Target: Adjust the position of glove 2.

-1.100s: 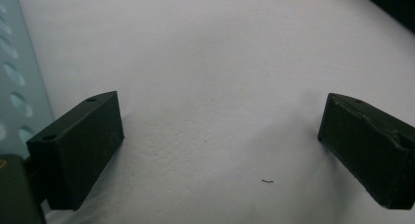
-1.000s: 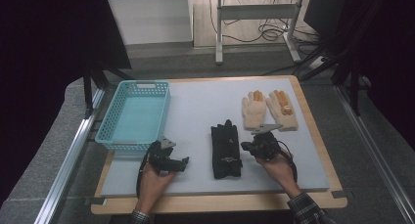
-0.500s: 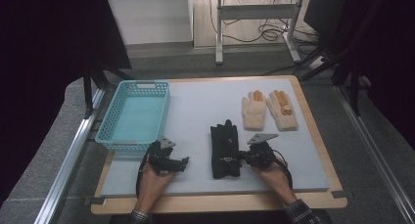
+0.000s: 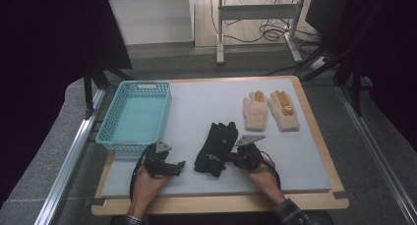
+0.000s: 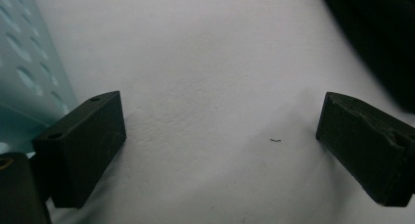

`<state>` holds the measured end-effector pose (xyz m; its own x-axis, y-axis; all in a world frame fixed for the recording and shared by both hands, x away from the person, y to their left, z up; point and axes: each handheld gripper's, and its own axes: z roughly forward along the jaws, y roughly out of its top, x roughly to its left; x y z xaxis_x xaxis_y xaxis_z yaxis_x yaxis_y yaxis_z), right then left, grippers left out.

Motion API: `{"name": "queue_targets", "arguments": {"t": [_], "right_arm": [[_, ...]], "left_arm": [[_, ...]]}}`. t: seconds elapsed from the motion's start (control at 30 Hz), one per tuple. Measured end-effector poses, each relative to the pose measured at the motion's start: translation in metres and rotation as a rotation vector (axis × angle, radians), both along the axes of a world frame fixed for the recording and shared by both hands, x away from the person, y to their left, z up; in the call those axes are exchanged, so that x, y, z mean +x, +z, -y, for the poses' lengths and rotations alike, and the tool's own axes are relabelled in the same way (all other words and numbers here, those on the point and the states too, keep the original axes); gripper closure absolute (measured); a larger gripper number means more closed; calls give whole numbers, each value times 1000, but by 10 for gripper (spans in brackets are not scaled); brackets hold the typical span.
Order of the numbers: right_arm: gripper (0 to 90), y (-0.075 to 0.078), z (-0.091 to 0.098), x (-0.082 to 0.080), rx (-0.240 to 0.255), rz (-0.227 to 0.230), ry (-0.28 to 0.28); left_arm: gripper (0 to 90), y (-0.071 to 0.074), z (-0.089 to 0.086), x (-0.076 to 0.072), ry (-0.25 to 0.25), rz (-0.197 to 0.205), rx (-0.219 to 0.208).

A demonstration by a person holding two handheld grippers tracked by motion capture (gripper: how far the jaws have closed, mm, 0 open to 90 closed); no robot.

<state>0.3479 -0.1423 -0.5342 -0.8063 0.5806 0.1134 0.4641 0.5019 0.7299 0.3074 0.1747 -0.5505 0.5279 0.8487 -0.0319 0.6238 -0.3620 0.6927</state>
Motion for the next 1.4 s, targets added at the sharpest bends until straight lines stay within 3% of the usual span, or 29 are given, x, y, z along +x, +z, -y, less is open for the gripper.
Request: {"name": "queue_targets", "arguments": {"t": [0.23, 0.43, 0.63, 0.93, 1.17, 1.4], "right_arm": [[824, 0, -15, 0, -9, 10, 19], [741, 4, -8, -2, -27, 17, 13], [629, 16, 8, 1, -21, 61, -34], [348, 26, 40, 6, -34, 126, -141], [238, 25, 75, 7, -26, 138, -235], [194, 15, 102, 11, -80, 142, -310]], "left_arm": [[48, 0, 0, 0, 0, -1, -4], [48, -1, 0, 0, 2, -1, -8], [48, -1, -1, 1, 0, -5, -15], [48, -1, 0, 0, 7, -4, -23], [48, -1, 0, 0, 8, -2, -23], [47, -1, 0, 0, 8, -2, -23]]}}
